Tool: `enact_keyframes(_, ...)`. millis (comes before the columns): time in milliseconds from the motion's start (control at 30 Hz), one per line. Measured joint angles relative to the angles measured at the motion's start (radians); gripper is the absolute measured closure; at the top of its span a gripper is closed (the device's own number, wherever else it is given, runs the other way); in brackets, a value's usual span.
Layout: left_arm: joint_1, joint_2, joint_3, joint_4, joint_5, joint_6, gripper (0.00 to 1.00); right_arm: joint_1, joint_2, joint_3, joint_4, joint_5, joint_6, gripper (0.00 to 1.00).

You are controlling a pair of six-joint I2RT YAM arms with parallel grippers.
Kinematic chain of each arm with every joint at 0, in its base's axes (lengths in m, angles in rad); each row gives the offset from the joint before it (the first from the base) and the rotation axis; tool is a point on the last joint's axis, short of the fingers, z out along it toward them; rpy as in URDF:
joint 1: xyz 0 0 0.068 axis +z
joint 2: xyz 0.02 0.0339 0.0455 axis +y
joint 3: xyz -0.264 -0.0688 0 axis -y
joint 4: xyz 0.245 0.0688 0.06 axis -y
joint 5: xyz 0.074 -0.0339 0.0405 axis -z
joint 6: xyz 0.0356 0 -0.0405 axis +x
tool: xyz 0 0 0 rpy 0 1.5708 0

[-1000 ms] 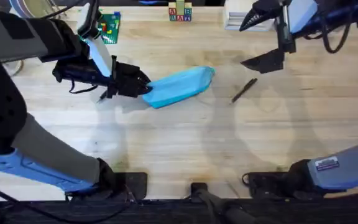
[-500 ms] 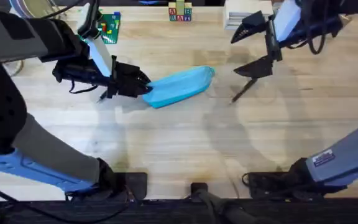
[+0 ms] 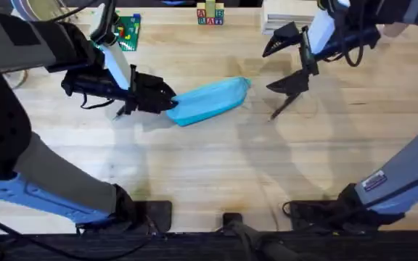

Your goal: Unzip the bag, pick up the pens from the table one at a time and place them inside, then zip the bag closed.

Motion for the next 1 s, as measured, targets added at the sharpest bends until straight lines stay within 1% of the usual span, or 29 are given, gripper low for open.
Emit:
enact_keyframes(133,0.0,0.0,0.0,0.0,0.0,0.0,0.958,0.0,0.049,0.0,0.024,-0.03,0.0,0.007)
enact_keyframes(333,0.0,0.0,0.0,0.0,0.0,0.0,0.958,0.011,0.076,0.0,0.035,-0.043,0.0,0.006)
enact_keyframes(467,0.0,0.0,0.0,0.0,0.0,0.0,0.958,0.037,0.091,0.0,0.044,-0.047,0.0,0.007)
enact_keyframes(500,0.0,0.0,0.0,0.0,0.0,0.0,0.958,0.062,0.104,0.0,0.056,-0.047,0.0,0.007)
enact_keyframes(700,0.0,0.0,0.0,0.0,0.0,0.0,0.958,0.095,0.109,0.0,0.086,-0.047,0.0,0.007)
enact_keyframes(1000,0.0,0.0,0.0,0.0,0.0,0.0,0.958,0.095,0.119,0.0,0.087,-0.047,0.0,0.006)
